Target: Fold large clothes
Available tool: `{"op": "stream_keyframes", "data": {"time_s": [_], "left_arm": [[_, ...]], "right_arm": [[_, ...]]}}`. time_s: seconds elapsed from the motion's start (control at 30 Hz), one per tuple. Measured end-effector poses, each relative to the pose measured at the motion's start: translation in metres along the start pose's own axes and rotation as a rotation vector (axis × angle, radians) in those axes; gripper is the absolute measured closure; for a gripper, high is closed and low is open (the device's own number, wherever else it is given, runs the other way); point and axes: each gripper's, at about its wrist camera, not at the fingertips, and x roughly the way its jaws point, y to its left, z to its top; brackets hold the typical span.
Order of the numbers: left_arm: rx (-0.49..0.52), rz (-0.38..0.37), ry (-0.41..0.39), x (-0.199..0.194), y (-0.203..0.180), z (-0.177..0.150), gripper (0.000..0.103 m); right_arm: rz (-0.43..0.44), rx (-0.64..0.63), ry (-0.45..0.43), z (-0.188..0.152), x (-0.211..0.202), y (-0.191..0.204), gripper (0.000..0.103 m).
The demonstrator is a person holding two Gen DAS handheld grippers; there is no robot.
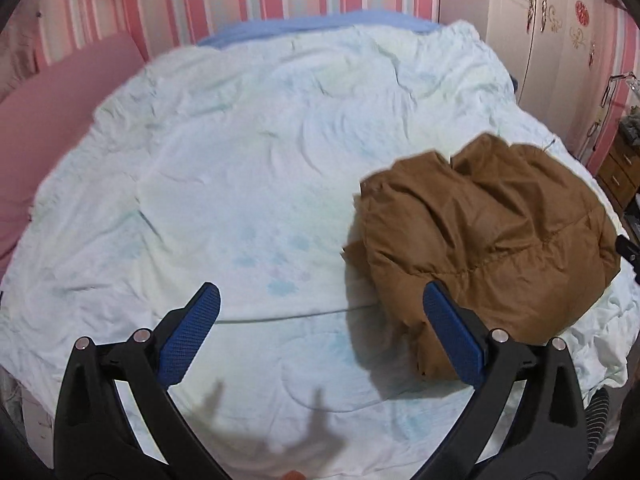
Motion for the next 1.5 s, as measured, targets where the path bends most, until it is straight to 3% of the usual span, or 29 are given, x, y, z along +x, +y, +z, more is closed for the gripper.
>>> {"op": "stream_keyframes", "data": {"time_s": [0.13, 0.23, 0.37, 0.63, 1.0, 1.5], "left_arm": [[-0.036, -0.010, -0.065, -0.041, 0.019, -0.004, 0.003], [-0.044, 0.021, -0.097, -0.059, 0.020, -0.003, 0.003], [-0.059, 0.093, -0.141, -0.080, 0.024, -0.002, 0.003], [-0.069, 0.005, -0.140, -0.093, 0.028, -0.004, 0.003], [-0.061, 0.024, -0.204, -0.111, 0.030, -0.001, 0.003], [-0.075, 0.029, -0.192, -0.108, 0.034, -0.001, 0.003]], "right_arm": [[0.049, -0.003, 0.048, 0.000, -0.020, 0.029, 0.002], [0.086, -0.010, 0.046, -0.001, -0.037, 0.039, 0.002], [0.075, -0.036, 0.020, 0.004, -0.057, 0.045, 0.002], [0.016, -0.070, 0.004, 0.020, -0.074, 0.052, 0.002], [0.031, -0.103, 0.004, 0.024, -0.076, 0.065, 0.002], [0.023, -0.118, 0.001, 0.025, -0.075, 0.067, 0.002]]}}
